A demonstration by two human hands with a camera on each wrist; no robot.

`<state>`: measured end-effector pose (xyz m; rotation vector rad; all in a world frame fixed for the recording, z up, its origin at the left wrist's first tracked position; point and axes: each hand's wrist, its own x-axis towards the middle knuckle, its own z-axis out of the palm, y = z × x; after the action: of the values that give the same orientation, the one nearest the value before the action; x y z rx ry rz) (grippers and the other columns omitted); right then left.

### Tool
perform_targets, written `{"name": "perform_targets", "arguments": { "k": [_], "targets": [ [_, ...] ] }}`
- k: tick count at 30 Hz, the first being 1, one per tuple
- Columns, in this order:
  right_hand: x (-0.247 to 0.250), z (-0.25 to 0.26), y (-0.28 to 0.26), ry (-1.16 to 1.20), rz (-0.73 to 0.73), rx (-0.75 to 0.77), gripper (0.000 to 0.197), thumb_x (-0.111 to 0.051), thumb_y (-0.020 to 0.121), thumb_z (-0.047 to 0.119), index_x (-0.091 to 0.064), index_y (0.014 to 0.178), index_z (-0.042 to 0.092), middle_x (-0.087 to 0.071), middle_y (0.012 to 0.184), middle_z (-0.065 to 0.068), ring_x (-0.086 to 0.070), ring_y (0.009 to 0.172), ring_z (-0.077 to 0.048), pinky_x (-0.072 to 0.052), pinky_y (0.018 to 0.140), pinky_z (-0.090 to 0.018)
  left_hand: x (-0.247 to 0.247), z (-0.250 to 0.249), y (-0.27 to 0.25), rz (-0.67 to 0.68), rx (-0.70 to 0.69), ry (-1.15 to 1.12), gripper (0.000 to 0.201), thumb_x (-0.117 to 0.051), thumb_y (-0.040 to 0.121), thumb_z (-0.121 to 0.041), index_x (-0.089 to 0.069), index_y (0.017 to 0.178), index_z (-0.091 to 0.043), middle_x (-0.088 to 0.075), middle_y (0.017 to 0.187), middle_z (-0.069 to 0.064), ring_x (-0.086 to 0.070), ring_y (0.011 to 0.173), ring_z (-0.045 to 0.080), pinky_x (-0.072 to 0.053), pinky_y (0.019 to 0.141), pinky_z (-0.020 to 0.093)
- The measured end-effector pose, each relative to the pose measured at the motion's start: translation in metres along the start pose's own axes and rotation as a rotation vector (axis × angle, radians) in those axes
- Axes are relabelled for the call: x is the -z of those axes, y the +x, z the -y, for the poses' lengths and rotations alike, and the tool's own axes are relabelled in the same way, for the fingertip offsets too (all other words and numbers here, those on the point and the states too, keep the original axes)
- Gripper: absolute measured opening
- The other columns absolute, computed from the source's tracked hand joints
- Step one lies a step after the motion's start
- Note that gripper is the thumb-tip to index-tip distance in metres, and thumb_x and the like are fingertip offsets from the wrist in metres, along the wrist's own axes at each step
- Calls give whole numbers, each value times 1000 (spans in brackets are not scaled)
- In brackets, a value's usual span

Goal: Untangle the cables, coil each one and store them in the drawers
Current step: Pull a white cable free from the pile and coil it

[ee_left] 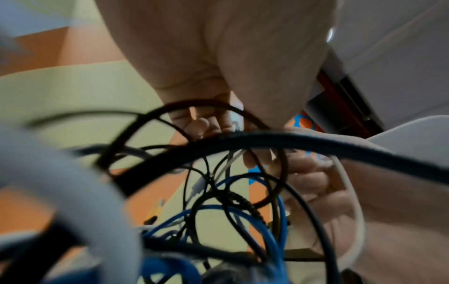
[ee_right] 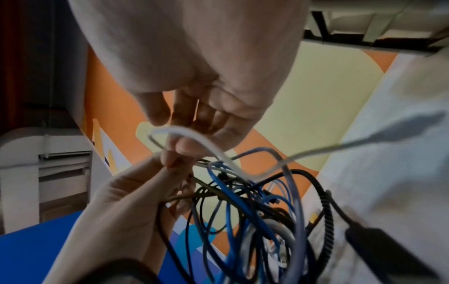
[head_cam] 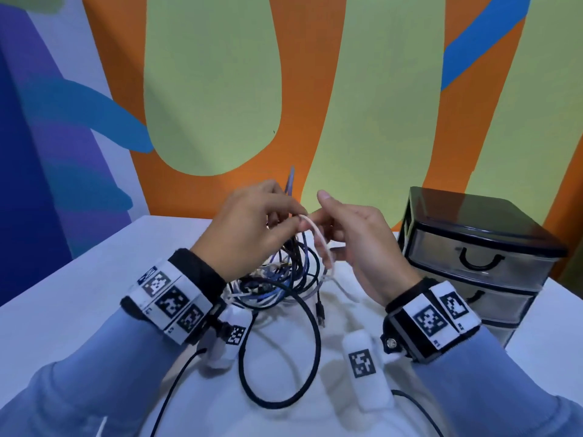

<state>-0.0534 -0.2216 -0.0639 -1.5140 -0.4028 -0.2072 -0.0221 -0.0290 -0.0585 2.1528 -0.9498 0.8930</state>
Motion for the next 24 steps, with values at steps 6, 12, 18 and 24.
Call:
{"name": "perform_targets", "arguments": {
  "k": [6, 12, 18, 24],
  "targets": [
    [14, -33, 17, -362, -233, 103, 16, -64, 101, 15, -76, 106, 25, -70, 90, 4, -62, 86, -7, -57, 89, -45, 13, 11, 5, -35, 332, -538, 12, -72, 98, -11, -79, 100, -1, -76, 85, 19, -71, 75, 24, -59, 73, 32],
    [12, -40, 16, -309, -22, 51, 16, -65, 103, 16, -78, 111, 21, -78, 103, 10, -68, 94, -2, -49, 84, -19, 16, 18, 5, -132, 462, -901, 18, -67, 97, -16, -77, 103, -2, -77, 99, 23, -74, 84, 25, -62, 83, 29],
    [8, -40, 12, -307, 60, 139, 24, -72, 97, 9, -75, 118, 22, -77, 112, 5, -71, 102, -10, -56, 92, -23, 13, 15, 3, -58, 509, -1000, 24, -66, 94, -19, -74, 105, 1, -77, 94, 19, -72, 84, 25, -61, 87, 31],
    [6, -41, 11, -277, -15, 179, 7, -79, 92, 13, -78, 96, 19, -76, 92, 11, -60, 81, -9, -54, 76, -26, 11, 16, 2, -65, 531, -967, 22, -66, 96, -17, -74, 106, 1, -77, 92, 17, -72, 81, 23, -62, 82, 29]
  ]
}}
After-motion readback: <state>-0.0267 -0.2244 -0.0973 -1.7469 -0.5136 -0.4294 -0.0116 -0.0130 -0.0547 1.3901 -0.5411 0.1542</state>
